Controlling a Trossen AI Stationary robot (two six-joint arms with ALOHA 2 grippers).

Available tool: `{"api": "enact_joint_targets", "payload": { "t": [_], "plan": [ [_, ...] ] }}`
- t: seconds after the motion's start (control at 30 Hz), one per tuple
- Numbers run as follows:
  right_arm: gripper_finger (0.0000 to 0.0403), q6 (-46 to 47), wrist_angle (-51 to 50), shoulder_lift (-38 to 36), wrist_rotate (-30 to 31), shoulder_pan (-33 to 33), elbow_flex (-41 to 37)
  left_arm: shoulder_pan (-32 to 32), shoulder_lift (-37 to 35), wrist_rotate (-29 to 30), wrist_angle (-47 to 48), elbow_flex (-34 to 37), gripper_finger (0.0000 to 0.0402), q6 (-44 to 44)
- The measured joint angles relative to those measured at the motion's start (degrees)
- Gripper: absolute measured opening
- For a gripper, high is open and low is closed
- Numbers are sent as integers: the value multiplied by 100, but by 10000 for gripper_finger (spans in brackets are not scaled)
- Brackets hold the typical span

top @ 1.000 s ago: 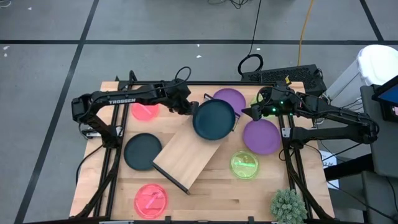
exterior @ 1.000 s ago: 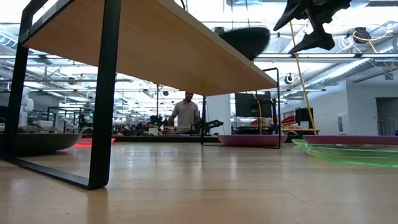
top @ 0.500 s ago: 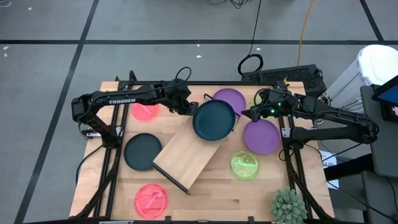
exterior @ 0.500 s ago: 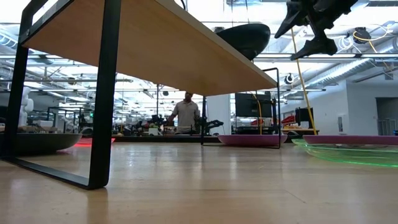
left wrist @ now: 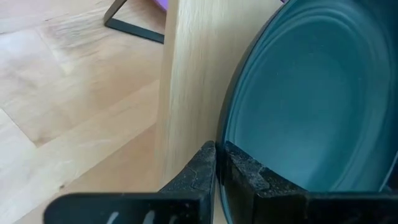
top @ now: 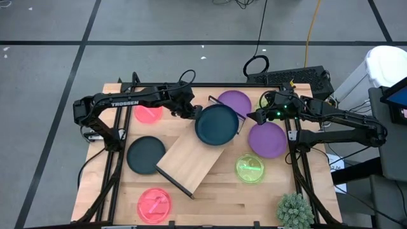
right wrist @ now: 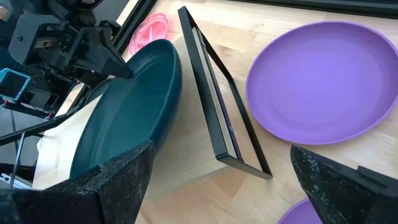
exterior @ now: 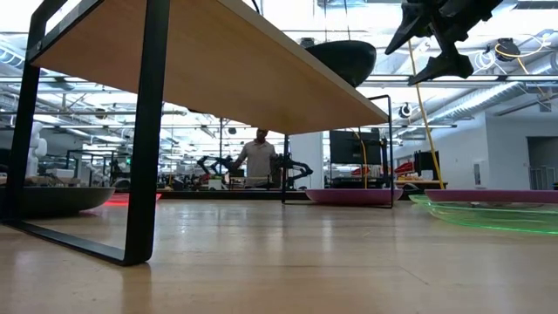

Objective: Place and stack plates onto a shelf
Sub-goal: Put the right black plate on the shelf

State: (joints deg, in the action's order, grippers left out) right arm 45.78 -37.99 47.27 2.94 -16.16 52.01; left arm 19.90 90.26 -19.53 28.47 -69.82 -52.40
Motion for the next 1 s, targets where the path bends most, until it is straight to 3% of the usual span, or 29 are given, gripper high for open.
{"api": "enact_joint_targets", "payload": {
  "t": [0.27, 0.57, 1.0],
  "plan": [
    [356, -15, -1, 1, -2, 0, 0, 0, -6, 156, -3, -1, 32, 104],
    [356, -17, 0, 0, 6, 0, 0, 9, -11, 185, 2, -4, 91, 120],
    [356, -2, 1, 1, 4, 0, 0, 100, -70, 195, 26, -4, 95, 104]
  ]
}}
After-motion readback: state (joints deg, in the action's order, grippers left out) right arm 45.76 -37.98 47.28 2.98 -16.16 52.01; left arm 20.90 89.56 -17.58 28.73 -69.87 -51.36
